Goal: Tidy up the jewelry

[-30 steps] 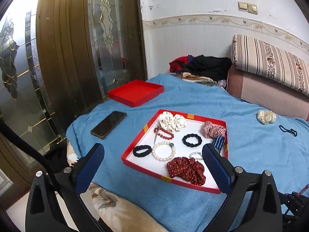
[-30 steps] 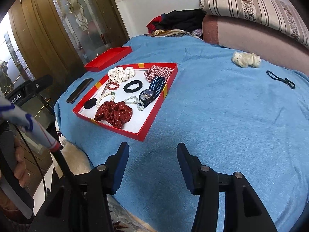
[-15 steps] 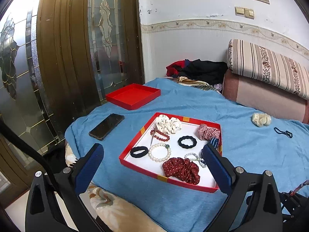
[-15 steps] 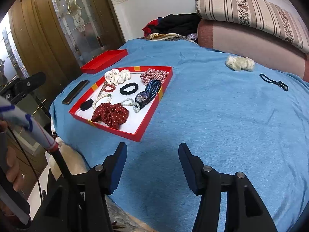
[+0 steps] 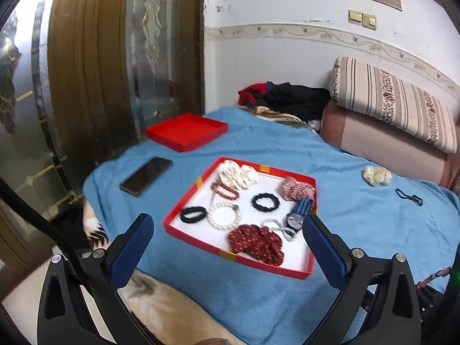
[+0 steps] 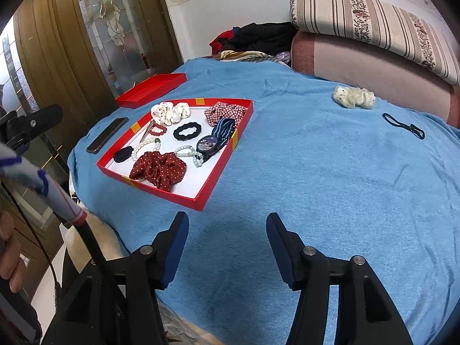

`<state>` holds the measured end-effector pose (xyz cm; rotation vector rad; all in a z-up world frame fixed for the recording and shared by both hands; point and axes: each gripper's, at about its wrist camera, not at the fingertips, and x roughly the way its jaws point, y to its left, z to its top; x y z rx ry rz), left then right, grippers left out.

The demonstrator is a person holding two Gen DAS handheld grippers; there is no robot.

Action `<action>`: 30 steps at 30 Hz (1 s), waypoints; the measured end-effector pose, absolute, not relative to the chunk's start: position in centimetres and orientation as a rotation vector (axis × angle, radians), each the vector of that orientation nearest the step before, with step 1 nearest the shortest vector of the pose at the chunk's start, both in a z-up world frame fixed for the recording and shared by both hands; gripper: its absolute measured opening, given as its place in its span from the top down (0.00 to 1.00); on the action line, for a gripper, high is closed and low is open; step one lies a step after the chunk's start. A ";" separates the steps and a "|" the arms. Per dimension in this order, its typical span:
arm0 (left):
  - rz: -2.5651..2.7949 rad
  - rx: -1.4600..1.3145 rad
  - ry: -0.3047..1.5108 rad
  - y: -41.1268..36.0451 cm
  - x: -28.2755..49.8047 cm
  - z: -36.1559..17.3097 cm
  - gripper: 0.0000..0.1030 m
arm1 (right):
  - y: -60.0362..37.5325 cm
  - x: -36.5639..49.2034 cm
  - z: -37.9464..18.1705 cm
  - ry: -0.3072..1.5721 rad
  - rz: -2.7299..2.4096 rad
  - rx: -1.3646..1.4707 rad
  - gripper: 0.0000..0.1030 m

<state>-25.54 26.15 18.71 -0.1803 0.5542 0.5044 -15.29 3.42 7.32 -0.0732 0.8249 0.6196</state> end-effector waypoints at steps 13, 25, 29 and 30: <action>0.515 -0.125 0.701 25.9 -24.0 15.2 0.00 | 4.1 -15.9 7.8 0.767 0.553 -0.146 0.36; 0.471 -0.107 0.804 25.3 -24.2 12.9 0.00 | 3.8 -15.6 7.9 0.757 0.511 -0.149 0.34; 0.456 -0.090 0.827 24.8 -24.1 12.3 0.00 | 3.7 -15.4 7.7 0.764 0.502 -0.150 0.34; 0.449 -0.089 0.830 24.7 -24.1 12.2 0.00 | 3.7 -15.3 7.7 0.765 0.499 -0.151 0.33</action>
